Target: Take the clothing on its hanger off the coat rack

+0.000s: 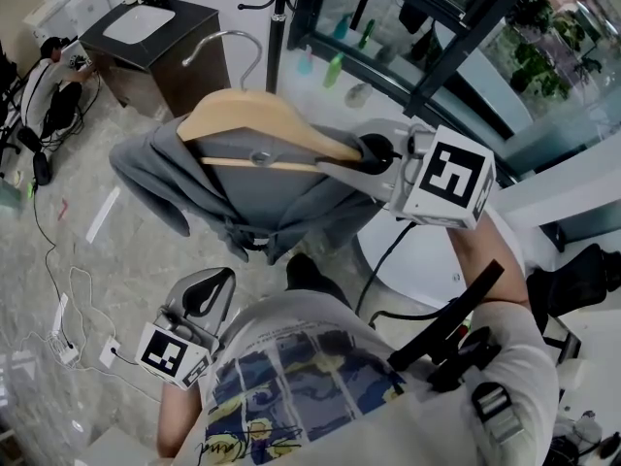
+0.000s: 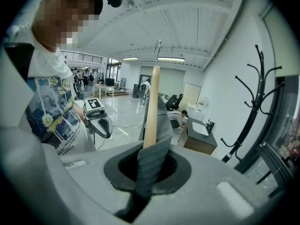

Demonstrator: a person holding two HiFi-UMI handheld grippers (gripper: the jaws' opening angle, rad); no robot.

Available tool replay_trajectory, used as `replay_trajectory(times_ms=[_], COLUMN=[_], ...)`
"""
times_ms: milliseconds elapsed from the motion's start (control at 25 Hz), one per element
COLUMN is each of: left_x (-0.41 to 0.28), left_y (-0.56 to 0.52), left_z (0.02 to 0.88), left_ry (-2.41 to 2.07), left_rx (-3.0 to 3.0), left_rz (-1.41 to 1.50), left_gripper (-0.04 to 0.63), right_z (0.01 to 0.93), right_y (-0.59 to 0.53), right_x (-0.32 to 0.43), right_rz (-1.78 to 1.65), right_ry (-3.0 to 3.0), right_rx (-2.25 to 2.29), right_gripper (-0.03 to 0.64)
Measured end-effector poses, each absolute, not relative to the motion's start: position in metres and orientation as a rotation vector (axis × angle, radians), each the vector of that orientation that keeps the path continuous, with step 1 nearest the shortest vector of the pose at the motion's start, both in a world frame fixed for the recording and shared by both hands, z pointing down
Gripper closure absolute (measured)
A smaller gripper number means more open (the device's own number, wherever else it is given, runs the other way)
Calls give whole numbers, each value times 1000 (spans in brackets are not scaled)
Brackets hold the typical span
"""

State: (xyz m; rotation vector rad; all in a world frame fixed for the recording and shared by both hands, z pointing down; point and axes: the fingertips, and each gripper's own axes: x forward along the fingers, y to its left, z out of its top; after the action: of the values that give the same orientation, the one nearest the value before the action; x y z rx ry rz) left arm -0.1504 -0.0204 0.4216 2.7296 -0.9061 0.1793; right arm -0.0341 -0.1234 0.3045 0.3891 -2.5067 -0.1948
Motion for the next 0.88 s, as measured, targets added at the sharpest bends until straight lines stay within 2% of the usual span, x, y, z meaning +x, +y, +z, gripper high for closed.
replay_trajectory(times_ms=[880], left_x=[-140], left_y=[-20], left_z=[420], left_ry=[-885], left_rx=[2724], left_rz=[189], left_gripper=[581], right_z=[306], right_y=[-124], right_x=[-20], right_rz=[-186], right_ry=[-2499], right_rx=[415], right_gripper=[604])
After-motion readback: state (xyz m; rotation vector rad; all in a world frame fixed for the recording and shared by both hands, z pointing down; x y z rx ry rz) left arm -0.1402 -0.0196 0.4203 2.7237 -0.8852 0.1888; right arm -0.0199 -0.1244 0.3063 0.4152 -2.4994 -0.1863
